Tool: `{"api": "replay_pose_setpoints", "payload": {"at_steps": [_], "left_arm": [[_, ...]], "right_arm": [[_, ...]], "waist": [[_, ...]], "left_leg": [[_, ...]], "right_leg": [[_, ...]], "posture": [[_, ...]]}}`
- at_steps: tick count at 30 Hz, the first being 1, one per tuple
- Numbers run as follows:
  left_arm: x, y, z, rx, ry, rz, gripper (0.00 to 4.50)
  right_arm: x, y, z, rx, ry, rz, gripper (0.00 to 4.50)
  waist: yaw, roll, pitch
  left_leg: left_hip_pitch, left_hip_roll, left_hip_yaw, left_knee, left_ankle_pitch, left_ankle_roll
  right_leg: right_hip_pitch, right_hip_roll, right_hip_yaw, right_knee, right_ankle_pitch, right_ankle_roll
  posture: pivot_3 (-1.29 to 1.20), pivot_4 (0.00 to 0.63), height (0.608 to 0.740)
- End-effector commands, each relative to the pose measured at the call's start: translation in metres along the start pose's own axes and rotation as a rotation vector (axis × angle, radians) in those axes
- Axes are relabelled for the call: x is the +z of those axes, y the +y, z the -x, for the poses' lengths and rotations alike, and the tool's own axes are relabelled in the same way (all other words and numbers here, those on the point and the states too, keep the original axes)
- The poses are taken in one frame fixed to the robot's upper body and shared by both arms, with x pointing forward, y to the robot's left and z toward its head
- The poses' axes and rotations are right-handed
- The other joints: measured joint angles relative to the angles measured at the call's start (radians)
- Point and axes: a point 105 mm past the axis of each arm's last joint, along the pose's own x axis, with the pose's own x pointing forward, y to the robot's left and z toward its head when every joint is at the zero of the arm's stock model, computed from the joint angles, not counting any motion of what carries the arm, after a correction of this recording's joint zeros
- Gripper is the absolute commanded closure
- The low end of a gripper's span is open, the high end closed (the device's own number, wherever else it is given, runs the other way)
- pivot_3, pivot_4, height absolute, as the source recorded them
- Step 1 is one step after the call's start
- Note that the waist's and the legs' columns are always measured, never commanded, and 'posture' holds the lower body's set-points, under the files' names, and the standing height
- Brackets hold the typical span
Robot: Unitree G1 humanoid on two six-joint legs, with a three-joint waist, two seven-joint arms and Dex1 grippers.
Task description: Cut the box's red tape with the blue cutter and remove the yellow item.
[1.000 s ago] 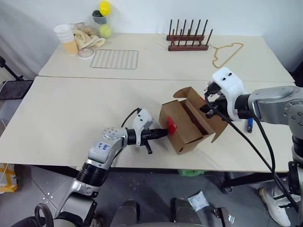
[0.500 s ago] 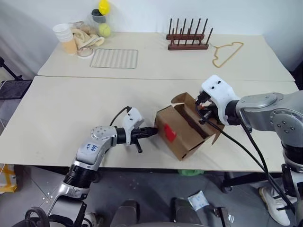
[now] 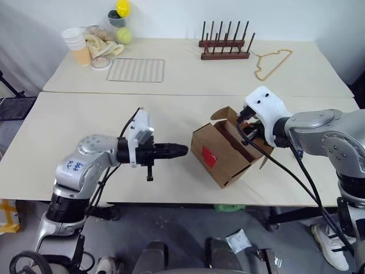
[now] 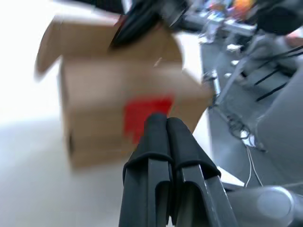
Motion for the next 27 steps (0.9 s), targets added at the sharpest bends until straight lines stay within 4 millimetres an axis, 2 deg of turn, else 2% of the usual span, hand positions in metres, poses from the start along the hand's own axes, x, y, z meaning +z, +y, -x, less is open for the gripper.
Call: {"api": "replay_pose_setpoints", "payload": {"at_steps": [1,7,13,17,22,27], "left_arm": [[0.004,0.004,-0.027,-0.024,-0.013,-0.042,4.5],[-0.004,0.017,-0.07,-0.007,0.0,-0.085,4.5],[-0.023,0.02,-0.08,0.002,0.052,-0.098,4.5],[-0.038,0.017,-0.078,-0.01,0.125,-0.096,4.5],[-0.049,0.019,-0.055,0.012,0.167,-0.042,4.5],[-0.058,0.023,-0.044,0.046,0.194,-0.023,4.5]], "right_arm": [[0.006,-0.006,0.006,-0.034,-0.032,-0.001,4.47],[0.005,-0.009,0.006,-0.051,-0.038,-0.015,4.47],[0.004,-0.014,0.008,-0.07,-0.041,-0.028,4.47],[0.002,-0.016,0.01,-0.075,-0.041,-0.04,4.47],[-0.011,-0.037,0.021,-0.115,0.005,-0.076,4.47],[-0.022,-0.046,0.023,-0.125,0.045,-0.084,4.47]], "waist": [[-0.001,0.0,0.0],[-0.008,0.0,0.0],[-0.006,0.0,0.0],[-0.005,0.0,0.0],[-0.001,0.0,0.0],[0.005,0.0,0.0]], "left_leg": [[0.0,-0.001,0.0,0.0,0.0,0.0],[0.0,0.0,0.001,0.0,0.0,0.001],[0.0,0.0,0.001,0.0,0.0,0.001],[0.0,0.0,0.001,0.001,0.0,0.001],[0.0,0.0,0.001,0.001,0.0,0.001],[0.001,-0.001,0.001,0.002,0.001,0.002]], "right_leg": [[0.0,0.0,0.0,0.0,0.0,0.001],[0.0,0.001,0.0,0.0,0.001,0.001],[-0.001,0.001,0.001,0.001,0.001,0.001],[-0.001,0.0,0.001,0.001,0.001,0.001],[-0.001,0.0,0.001,0.001,0.001,0.001],[0.002,0.0,0.001,0.0,0.001,0.001]], "posture": [[0.0,0.15,0.74],[0.0,0.15,0.74],[0.0,0.15,0.74],[0.0,0.15,0.74],[0.0,0.15,0.74],[0.0,0.15,0.74]]}}
